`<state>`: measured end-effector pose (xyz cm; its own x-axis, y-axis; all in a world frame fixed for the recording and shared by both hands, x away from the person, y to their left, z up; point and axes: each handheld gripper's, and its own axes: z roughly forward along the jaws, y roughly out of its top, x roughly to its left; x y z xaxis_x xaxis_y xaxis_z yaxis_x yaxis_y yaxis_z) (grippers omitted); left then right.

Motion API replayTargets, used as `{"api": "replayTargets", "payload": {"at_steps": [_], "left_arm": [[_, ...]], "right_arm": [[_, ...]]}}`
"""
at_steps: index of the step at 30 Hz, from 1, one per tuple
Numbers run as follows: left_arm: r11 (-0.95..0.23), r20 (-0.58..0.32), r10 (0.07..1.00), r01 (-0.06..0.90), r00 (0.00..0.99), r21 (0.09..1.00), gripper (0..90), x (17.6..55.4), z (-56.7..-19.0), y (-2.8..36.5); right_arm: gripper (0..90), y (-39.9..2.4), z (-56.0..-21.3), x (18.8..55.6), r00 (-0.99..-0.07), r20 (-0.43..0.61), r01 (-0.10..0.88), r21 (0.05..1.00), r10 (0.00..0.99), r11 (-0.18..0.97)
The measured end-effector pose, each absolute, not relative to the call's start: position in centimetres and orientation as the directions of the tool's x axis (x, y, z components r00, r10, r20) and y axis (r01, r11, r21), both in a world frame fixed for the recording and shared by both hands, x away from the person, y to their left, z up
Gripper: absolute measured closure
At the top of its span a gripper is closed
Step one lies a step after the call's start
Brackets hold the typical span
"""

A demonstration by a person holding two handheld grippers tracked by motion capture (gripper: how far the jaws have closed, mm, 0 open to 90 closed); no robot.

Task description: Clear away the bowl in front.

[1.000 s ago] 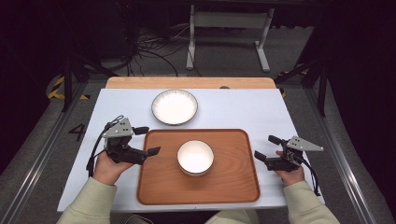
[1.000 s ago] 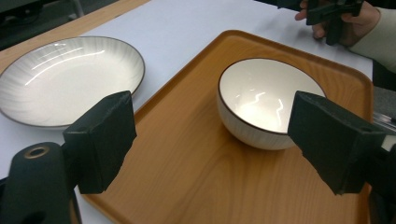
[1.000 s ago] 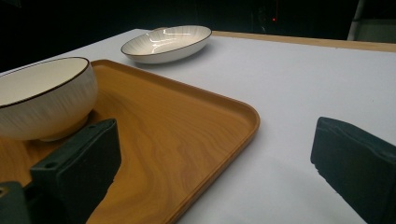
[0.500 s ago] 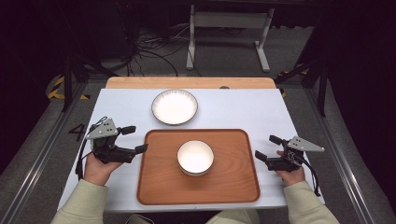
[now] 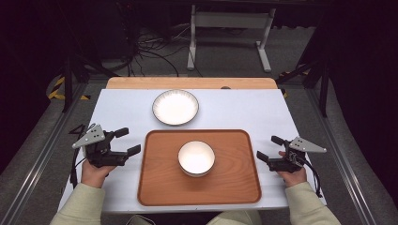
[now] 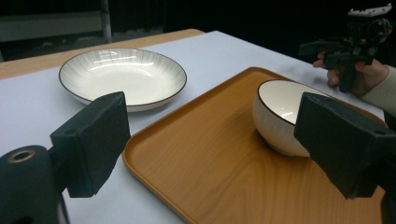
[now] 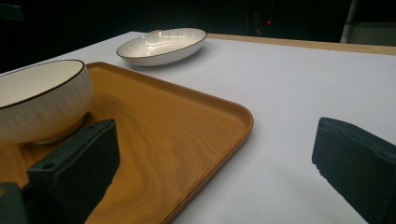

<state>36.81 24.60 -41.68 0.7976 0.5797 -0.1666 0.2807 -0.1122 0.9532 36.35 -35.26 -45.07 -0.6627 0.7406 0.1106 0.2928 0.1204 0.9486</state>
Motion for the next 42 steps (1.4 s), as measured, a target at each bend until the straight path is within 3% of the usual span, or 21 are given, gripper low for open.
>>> {"api": "replayTargets", "payload": {"at_steps": [12, 27, 42], "left_arm": [[-0.1, -0.179, 0.626, 0.306, 0.759, 0.947, 10.2, 36.1, -44.2, 25.1], [-0.198, -0.138, 0.645, 0.338, 0.751, 0.92, 9.8, 36.1, -46.3, 24.6], [-0.189, -0.154, 0.665, 0.364, 0.731, 0.912, 10.7, 36.2, -46.7, 24.5]], "right_arm": [[1.6, -35.2, -45.1, 36.3, -0.66, 0.114, 0.295, 0.948, 0.743, 0.117], [1.6, -35.2, -45.1, 36.3, -0.662, 0.113, 0.296, 0.947, 0.741, 0.12], [1.6, -35.2, -45.1, 36.3, -0.664, 0.103, 0.291, 0.948, 0.74, 0.128]]}}
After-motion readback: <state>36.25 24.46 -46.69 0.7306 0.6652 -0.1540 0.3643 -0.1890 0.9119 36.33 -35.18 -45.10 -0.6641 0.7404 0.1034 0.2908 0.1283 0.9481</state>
